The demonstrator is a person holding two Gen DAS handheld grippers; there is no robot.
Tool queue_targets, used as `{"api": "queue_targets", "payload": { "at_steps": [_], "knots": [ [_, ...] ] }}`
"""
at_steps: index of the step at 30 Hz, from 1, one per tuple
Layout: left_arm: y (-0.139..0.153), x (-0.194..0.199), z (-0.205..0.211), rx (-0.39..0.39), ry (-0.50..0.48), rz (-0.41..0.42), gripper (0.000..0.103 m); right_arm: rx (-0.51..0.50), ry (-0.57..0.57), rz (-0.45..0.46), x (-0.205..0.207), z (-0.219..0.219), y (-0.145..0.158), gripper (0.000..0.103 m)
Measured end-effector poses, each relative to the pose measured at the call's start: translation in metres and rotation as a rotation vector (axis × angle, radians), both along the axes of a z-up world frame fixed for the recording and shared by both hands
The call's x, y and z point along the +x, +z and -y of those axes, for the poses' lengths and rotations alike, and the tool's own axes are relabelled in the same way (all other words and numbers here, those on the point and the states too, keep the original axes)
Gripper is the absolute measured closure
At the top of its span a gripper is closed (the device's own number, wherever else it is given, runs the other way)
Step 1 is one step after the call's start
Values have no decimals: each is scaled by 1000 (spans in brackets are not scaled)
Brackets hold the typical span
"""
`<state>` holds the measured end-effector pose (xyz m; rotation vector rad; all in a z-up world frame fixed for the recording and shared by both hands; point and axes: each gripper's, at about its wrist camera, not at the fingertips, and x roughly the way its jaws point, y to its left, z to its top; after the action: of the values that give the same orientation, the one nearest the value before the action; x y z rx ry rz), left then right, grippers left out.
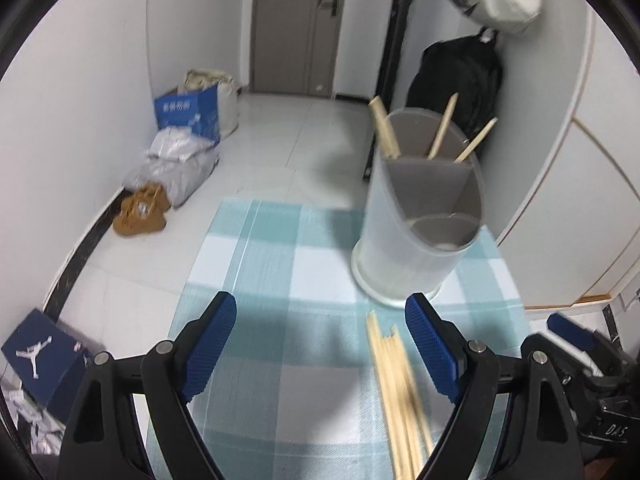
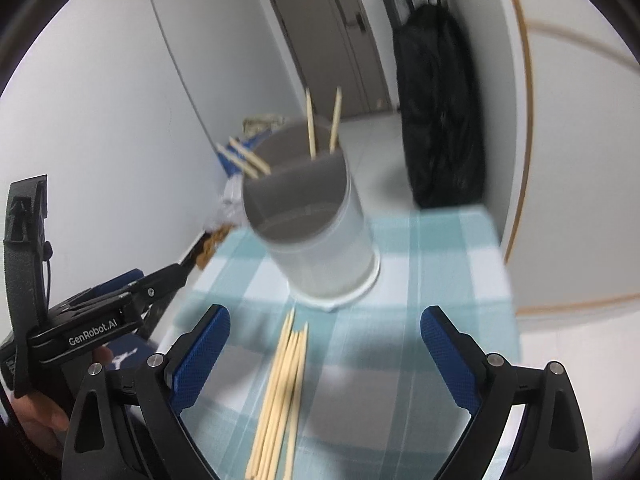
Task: Organize utensils
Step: 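Withdraw both open tools back toward the remaining chopsticks on the cloth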
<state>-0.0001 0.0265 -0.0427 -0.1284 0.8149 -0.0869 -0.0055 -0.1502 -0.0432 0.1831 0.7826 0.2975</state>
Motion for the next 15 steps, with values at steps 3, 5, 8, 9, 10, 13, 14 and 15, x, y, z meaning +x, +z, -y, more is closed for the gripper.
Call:
{"api": "queue_targets", "payload": {
  "at_steps": [3, 5, 8, 9, 10, 13, 14, 15],
  "knots": [
    [-6, 5, -7, 3, 17, -35, 20, 22, 32, -98, 8, -4, -20, 17],
    [-7, 7, -11, 14, 29, -37, 20, -3, 48, -138, 11, -9, -32, 23],
    [-12, 10, -19, 12, 41, -49, 20, -65, 83, -182, 16, -22, -46, 32],
    [-14, 11, -21, 21, 41, -49, 20, -77, 97, -191, 18, -26, -50, 39],
    [-17, 10, -23, 41, 41, -50, 20, -90, 115, -205, 20, -30, -54, 42],
    [-26, 10, -33, 59, 53, -83, 20, -117, 149, -246, 23, -39, -66, 61],
    [-29, 9, -36, 48, 53, -99, 20, -128, 155, -259, 23, -41, -69, 68],
    [-31, 9, -38, 36, 55, -115, 20, -140, 159, -276, 24, -43, -73, 71]
  ]
}}
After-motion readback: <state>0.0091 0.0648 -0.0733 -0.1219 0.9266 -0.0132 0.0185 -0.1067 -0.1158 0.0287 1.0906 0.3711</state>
